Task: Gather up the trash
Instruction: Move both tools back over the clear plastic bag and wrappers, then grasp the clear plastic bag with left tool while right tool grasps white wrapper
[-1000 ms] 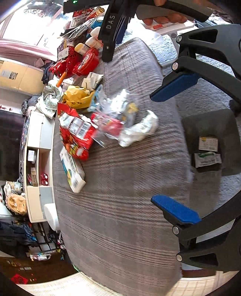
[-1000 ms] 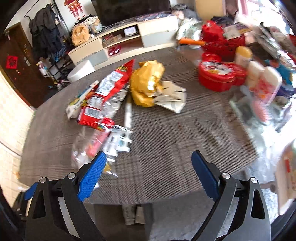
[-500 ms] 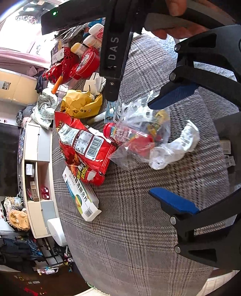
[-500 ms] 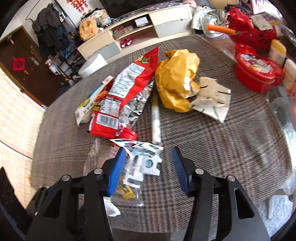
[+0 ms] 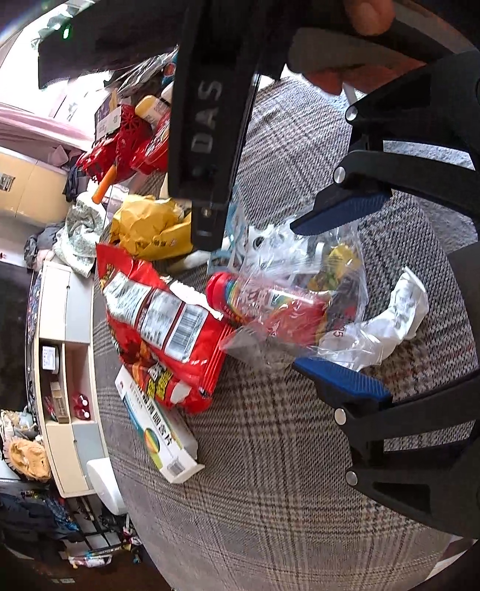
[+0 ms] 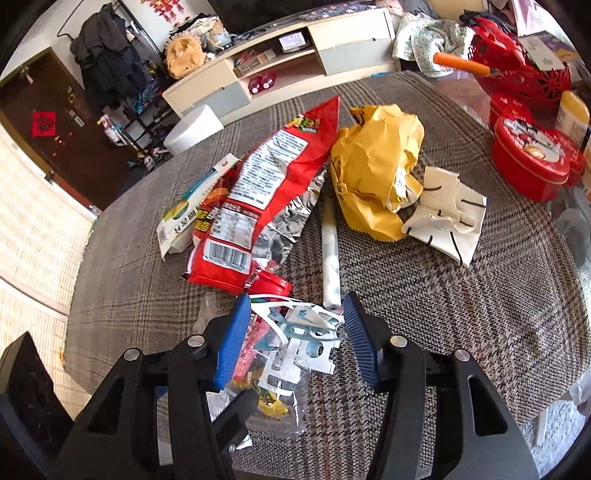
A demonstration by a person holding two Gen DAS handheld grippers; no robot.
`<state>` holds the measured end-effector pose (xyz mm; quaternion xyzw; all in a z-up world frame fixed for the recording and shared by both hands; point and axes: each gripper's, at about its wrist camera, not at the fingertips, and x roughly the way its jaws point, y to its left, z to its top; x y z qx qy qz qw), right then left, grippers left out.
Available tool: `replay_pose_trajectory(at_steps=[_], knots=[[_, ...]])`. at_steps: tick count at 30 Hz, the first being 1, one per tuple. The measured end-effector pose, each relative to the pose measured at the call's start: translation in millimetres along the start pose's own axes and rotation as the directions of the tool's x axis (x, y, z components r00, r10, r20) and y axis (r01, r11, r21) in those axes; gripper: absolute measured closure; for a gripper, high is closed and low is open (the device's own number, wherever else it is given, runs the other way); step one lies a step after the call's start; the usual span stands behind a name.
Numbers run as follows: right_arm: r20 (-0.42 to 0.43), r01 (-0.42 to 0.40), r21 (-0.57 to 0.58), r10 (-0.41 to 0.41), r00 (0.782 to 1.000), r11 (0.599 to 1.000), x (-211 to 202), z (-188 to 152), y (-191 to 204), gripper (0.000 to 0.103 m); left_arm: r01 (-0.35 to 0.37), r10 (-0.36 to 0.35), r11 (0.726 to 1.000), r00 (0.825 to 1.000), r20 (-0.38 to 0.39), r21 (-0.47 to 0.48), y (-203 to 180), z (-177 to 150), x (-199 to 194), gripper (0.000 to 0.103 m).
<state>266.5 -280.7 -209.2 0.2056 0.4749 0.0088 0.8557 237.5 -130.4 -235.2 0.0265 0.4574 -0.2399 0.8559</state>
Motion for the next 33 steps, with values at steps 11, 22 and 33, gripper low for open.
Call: replay_pose_trajectory(at_steps=[11,22,33], knots=[[-0.027,-0.033,-0.004,0.033,0.999,0.999,8.1,-4.4,4.8,0.056,0.064,-0.064,0.998,0.998,-0.008,-0.003,1.3,-6.2,-0.7,0.066],[-0.030,-0.015,-0.045,0.013,0.999,0.999,2.2,-11.6,12.4,0.044,0.077,-0.078,0.997,0.997,-0.004,-0.011,7.4,-12.3,-5.2,0.078],[-0.026,0.027,-0.049,-0.028,0.999,0.998,10.4,-12.0,3.2,0.066,0.060,-0.060,0.998,0.998,0.020,0.017,3.6,-11.4,-13.9,0.084]])
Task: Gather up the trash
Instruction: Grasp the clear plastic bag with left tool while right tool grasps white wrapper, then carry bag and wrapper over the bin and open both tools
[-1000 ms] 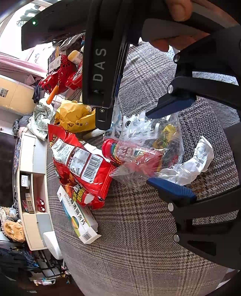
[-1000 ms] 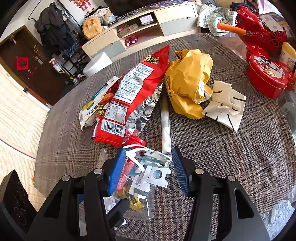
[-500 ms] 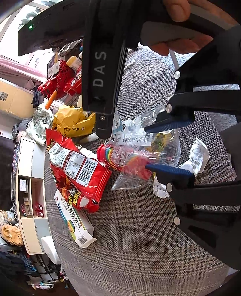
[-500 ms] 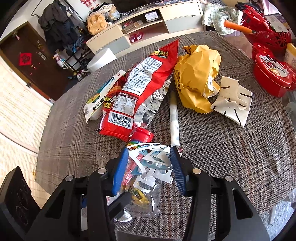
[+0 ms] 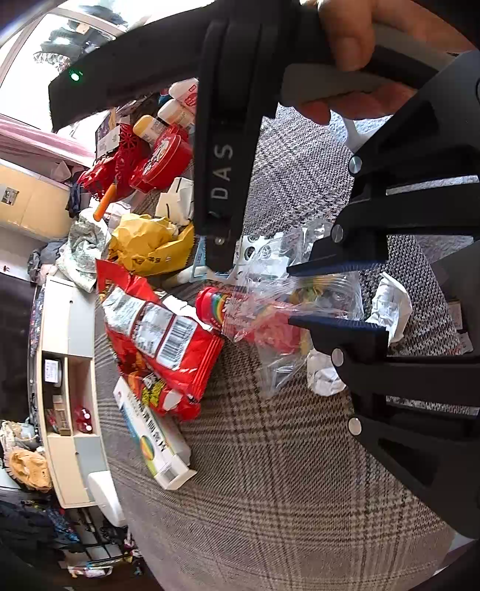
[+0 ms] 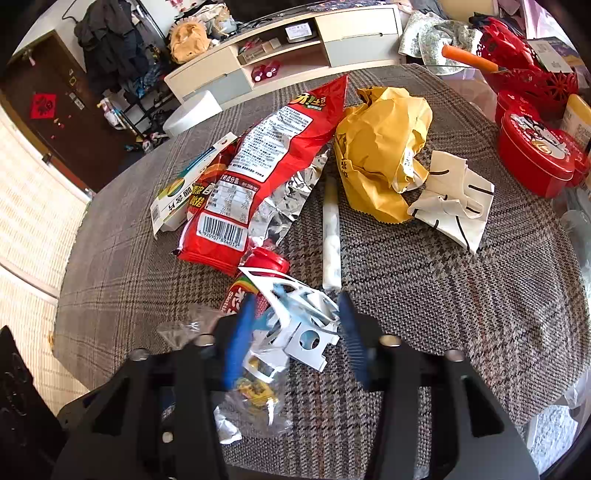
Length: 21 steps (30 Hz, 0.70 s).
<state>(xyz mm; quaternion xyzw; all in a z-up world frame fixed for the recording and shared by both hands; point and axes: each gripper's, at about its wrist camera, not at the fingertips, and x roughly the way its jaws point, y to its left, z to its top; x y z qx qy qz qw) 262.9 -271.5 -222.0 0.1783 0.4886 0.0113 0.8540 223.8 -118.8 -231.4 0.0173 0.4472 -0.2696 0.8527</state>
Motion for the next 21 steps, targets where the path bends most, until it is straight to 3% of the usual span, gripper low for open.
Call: replay_pose_trajectory(at_steps=[6,8,21], knots=[[0.024,0.014,-0.022,-0.013,1.000,1.000,0.4,6.1,1.0,0.088,-0.006,0.006,1.000,0.999,0.040,0.001,2.2,10.4,-13.1,0.084],[0.029,0.011,-0.022,-0.011,1.000,1.000,-1.9,8.1,1.6,0.091,-0.010,0.010,1.000,0.998,0.055,-0.002,2.2,15.5,-17.9,0.084],[0.094,0.014,-0.028,-0.011,0.996,0.999,-56.6,-3.4,5.0,0.093,-0.046,0.047,0.999,0.990,0.130,-0.006,-1.2,17.2,-73.2,0.085]])
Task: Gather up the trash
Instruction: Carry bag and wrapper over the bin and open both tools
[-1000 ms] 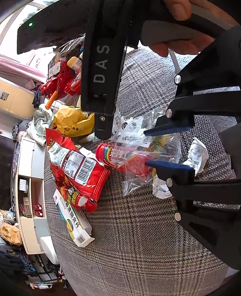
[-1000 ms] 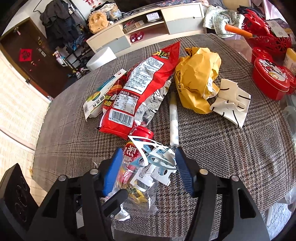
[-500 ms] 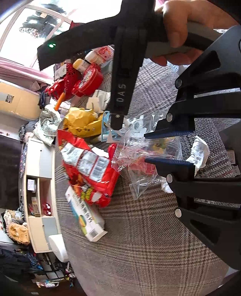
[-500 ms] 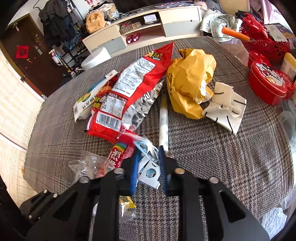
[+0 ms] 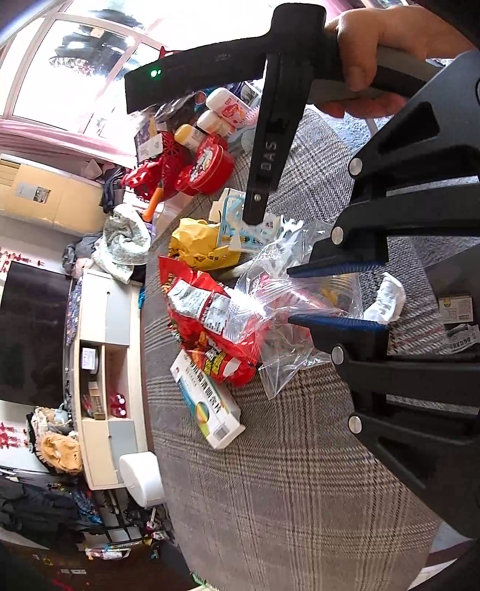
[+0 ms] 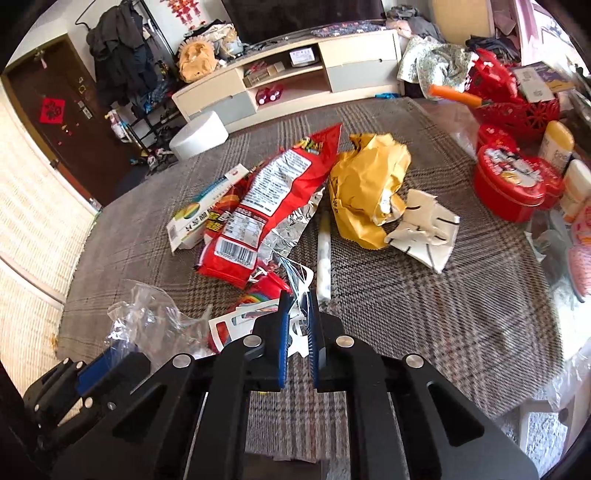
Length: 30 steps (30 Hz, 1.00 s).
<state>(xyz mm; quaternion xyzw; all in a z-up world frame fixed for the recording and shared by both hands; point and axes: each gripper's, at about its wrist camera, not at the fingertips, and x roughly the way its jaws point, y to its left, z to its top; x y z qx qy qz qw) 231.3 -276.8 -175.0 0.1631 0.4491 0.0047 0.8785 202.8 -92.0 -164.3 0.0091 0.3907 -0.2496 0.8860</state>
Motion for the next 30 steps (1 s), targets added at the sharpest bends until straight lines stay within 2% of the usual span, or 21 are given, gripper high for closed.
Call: replay_pose_trajectory(at_steps=[8,16,22,30], knots=[[0.049,-0.002,-0.012,0.003,0.999,1.000,-62.4,-26.0,8.5,0.093,-0.024,0.023,1.000,0.999,0.037,0.010,-7.9,-15.7,-54.3,0.085],[0.047,-0.006,-0.032,0.007,0.999,0.999,-106.7,-73.3,24.1,0.093,-0.058,0.059,0.998,0.998,0.035,-0.015,-6.4,-55.9,-110.3,0.085],[0.003,-0.023,-0.049,0.023,1.000,0.999,-108.1,-120.7,36.9,0.093,-0.071,0.070,0.996,0.997,-0.020,-0.060,4.5,-108.3,-124.9,0.085],[-0.114,-0.025,-0.053,0.018,0.993,0.998,-62.3,-186.4,44.9,0.093,-0.093,0.078,0.991,0.985,-0.155,-0.093,16.7,-177.2,-93.3,0.085]])
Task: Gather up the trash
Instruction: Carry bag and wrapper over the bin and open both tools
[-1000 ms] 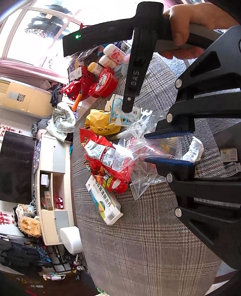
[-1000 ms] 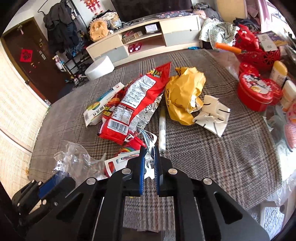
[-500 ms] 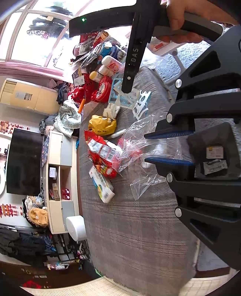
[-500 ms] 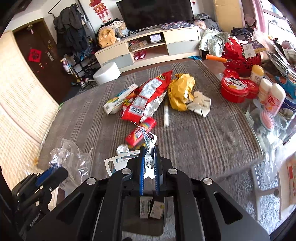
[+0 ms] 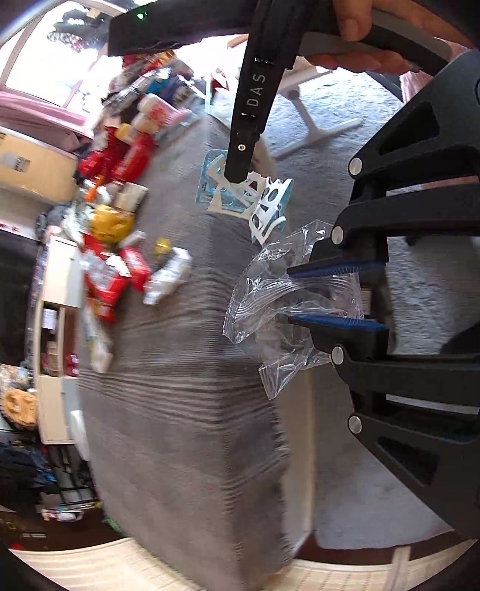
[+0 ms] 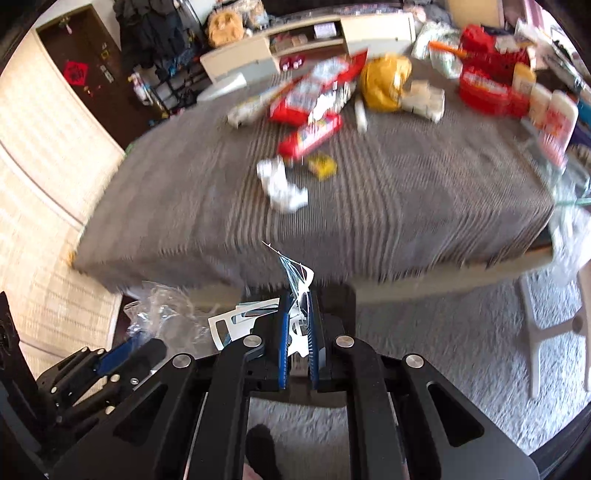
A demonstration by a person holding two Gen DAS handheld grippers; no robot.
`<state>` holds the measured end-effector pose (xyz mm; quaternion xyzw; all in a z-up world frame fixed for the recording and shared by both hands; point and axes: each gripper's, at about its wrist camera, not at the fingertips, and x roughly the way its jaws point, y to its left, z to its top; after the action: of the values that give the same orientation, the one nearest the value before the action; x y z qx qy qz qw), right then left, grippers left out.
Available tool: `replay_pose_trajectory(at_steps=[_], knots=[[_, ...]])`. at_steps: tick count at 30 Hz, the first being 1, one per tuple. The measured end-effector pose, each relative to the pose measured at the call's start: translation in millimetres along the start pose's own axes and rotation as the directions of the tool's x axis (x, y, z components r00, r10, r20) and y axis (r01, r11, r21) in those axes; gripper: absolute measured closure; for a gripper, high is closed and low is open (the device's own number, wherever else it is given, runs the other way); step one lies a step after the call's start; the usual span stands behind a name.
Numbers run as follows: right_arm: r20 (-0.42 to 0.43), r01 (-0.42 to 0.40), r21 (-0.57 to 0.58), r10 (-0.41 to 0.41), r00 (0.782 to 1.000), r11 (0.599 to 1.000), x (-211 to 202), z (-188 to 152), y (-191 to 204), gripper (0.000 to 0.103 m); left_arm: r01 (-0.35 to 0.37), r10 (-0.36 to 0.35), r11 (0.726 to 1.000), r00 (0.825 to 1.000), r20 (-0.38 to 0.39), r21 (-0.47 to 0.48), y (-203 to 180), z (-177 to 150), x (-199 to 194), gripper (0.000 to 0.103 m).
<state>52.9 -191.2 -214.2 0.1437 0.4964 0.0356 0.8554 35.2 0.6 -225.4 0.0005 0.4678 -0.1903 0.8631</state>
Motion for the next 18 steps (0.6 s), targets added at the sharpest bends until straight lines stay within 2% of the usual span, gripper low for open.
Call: replay_pose_trajectory(at_steps=[8,14,18], knots=[[-0.085,0.039,0.012,-0.037,0.996,0.999,62.9,-27.3,-8.6,0.093,-0.025,0.022,0.999,0.993,-0.117,-0.023,7.7,-29.0,68.1,0.084],[-0.158,0.047,0.026,-0.042,0.987,0.999,104.5,-39.4,-13.4,0.093,-0.033,0.026,0.999,0.979,-0.204,-0.030,18.7,-44.1,111.1,0.083],[-0.179,0.067,0.005,-0.065,0.982,0.998,117.7,-43.0,-11.3,0.089,-0.028,0.018,0.999,0.971,-0.238,-0.041,23.3,-46.5,127.7,0.076]])
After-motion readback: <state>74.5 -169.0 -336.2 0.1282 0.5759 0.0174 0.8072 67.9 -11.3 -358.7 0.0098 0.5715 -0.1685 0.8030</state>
